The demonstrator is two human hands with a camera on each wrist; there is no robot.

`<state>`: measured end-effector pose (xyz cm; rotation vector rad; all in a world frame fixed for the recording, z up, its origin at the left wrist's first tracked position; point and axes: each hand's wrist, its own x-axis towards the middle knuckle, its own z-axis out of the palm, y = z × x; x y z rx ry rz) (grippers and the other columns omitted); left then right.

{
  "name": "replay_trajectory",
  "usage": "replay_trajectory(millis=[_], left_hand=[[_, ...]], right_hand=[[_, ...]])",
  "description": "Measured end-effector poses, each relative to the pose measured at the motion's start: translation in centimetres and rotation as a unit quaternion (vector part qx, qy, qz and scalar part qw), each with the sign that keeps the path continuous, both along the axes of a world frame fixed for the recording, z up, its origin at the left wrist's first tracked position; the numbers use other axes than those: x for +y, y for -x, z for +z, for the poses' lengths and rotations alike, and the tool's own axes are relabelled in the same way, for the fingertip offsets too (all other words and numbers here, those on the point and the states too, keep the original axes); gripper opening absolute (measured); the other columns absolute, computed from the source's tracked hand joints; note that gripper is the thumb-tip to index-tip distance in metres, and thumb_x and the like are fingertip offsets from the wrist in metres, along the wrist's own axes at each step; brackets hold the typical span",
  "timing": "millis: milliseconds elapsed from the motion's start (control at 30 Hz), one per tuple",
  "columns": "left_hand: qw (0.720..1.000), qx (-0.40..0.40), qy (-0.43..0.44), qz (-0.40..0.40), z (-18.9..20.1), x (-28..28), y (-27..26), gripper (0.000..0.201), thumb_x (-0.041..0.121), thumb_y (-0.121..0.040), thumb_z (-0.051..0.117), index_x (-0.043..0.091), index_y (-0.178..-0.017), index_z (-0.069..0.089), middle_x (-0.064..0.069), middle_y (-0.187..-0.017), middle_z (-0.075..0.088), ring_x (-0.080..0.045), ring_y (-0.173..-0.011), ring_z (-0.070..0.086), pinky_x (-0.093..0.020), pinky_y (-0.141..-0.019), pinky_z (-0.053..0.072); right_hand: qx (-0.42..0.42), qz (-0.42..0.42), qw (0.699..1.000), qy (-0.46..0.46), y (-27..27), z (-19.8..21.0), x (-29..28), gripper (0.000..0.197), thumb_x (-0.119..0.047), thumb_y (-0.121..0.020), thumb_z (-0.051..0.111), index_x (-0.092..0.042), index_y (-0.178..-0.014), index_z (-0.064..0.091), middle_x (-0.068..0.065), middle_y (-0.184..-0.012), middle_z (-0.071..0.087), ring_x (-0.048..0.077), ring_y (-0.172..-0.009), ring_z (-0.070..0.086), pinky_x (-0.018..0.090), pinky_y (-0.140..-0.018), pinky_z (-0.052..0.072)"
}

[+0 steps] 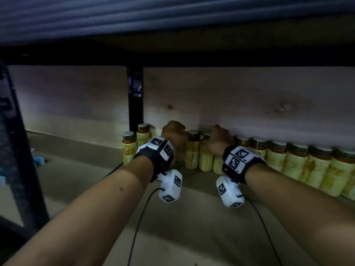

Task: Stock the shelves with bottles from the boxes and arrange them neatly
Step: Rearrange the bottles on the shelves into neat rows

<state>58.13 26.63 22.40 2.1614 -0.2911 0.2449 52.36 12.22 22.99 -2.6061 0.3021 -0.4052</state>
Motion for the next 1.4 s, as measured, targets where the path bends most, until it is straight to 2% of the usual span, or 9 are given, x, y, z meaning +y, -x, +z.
replay_trajectory(millis=[233, 400, 500, 633, 833, 967, 1133, 1267, 1400], left_hand=[[0.997, 0.077, -0.005, 0.01, -4.8, -3.8, -3.2, 0.048, 0.037, -0.095, 0.054, 0.005, -0.131, 0.051, -0.018, -0.133, 0.054, -0.033, -0.122, 0.052, -0.036, -0.102, 0.04], [0.998, 0.056, -0.03, 0.02, -6.0, -3.9, -3.4, 0.041, 0.027, -0.09, 0.065, 0.006, -0.124, 0.059, -0.014, -0.126, 0.062, -0.031, -0.115, 0.058, -0.034, -0.097, 0.046], [0.997, 0.057, -0.029, 0.032, -5.7, -3.3, -2.1, 0.036, 0.031, -0.091, 0.062, 0.009, -0.119, 0.061, -0.012, -0.121, 0.065, -0.029, -0.11, 0.059, -0.037, -0.096, 0.046], [0.999, 0.027, -0.019, 0.024, -5.6, -1.9, 1.7, 0.036, 0.024, -0.087, 0.07, 0.008, -0.118, 0.064, -0.011, -0.116, 0.067, -0.029, -0.107, 0.061, -0.035, -0.092, 0.049], [0.992, 0.079, 0.041, -0.093, -5.3, 1.6, 9.0, 0.044, 0.013, -0.083, 0.074, 0.008, -0.123, 0.056, -0.01, -0.118, 0.066, -0.027, -0.111, 0.061, -0.045, -0.1, 0.048], [0.97, 0.139, 0.082, -0.182, -4.8, 4.2, 13.7, 0.038, 0.007, -0.086, 0.069, 0.016, -0.12, 0.054, -0.007, -0.114, 0.068, -0.024, -0.108, 0.064, -0.043, -0.09, 0.054], [0.971, 0.149, 0.052, -0.181, -4.5, 6.2, 17.4, 0.056, 0.016, -0.086, 0.071, 0.02, -0.137, 0.048, 0.004, -0.115, 0.066, -0.018, -0.11, 0.062, -0.04, -0.088, 0.055], [0.977, 0.145, 0.06, -0.146, -4.5, 7.1, 18.8, 0.061, 0.038, -0.085, 0.071, 0.021, -0.138, 0.046, -0.003, -0.121, 0.064, -0.021, -0.108, 0.064, -0.045, -0.089, 0.056], [0.986, 0.111, 0.099, -0.076, -4.9, 8.1, 18.5, 0.057, 0.041, -0.085, 0.07, 0.017, -0.133, 0.051, -0.006, -0.119, 0.066, -0.021, -0.104, 0.065, -0.045, -0.081, 0.059]], right_hand=[[0.025, 0.01, 0.998, 0.056, -2.9, -2.2, -0.2, 0.069, -0.011, -0.098, 0.05, -0.01, -0.154, 0.01, 0.024, -0.148, 0.037, 0.039, -0.128, 0.048, 0.045, -0.093, 0.048], [0.03, 0.021, 0.992, 0.119, -2.4, -2.8, -0.4, 0.089, -0.007, -0.094, 0.057, -0.01, -0.156, -0.007, 0.024, -0.158, 0.016, 0.041, -0.135, 0.041, 0.049, -0.1, 0.044], [0.019, 0.03, 0.982, 0.184, -1.1, -3.1, 0.0, 0.081, -0.007, -0.089, 0.064, -0.001, -0.153, 0.014, 0.025, -0.147, 0.031, 0.041, -0.128, 0.046, 0.046, -0.092, 0.048], [-0.063, 0.058, 0.974, 0.209, 2.4, -3.9, 0.3, 0.048, -0.024, -0.085, 0.072, -0.003, -0.123, 0.052, 0.018, -0.121, 0.051, 0.037, -0.115, 0.051, 0.041, -0.083, 0.048], [-0.027, 0.092, 0.995, 0.024, 9.5, -3.7, 0.4, 0.071, -0.04, -0.069, 0.082, -0.011, -0.127, 0.051, 0.009, -0.123, 0.052, 0.029, -0.113, 0.054, 0.034, -0.086, 0.049], [-0.047, 0.153, 0.986, -0.044, 14.2, -4.0, 0.6, 0.047, -0.037, -0.064, 0.085, -0.015, -0.1, 0.064, 0.004, -0.101, 0.066, 0.02, -0.091, 0.063, 0.035, -0.077, 0.055], [-0.006, 0.142, 0.987, -0.076, 17.0, -4.0, 1.2, 0.049, -0.036, -0.07, 0.084, -0.018, -0.11, 0.061, -0.003, -0.104, 0.067, 0.017, -0.095, 0.063, 0.033, -0.079, 0.053], [-0.01, 0.146, 0.984, -0.101, 17.8, -3.9, 1.9, 0.038, -0.031, -0.07, 0.085, -0.024, -0.1, 0.063, -0.011, -0.092, 0.067, 0.009, -0.086, 0.064, 0.022, -0.062, 0.046], [-0.016, 0.161, 0.982, -0.102, 17.4, -4.1, 3.9, 0.044, -0.034, -0.07, 0.086, -0.023, -0.108, 0.066, -0.008, -0.099, 0.071, 0.012, -0.091, 0.066, 0.026, -0.071, 0.05]])
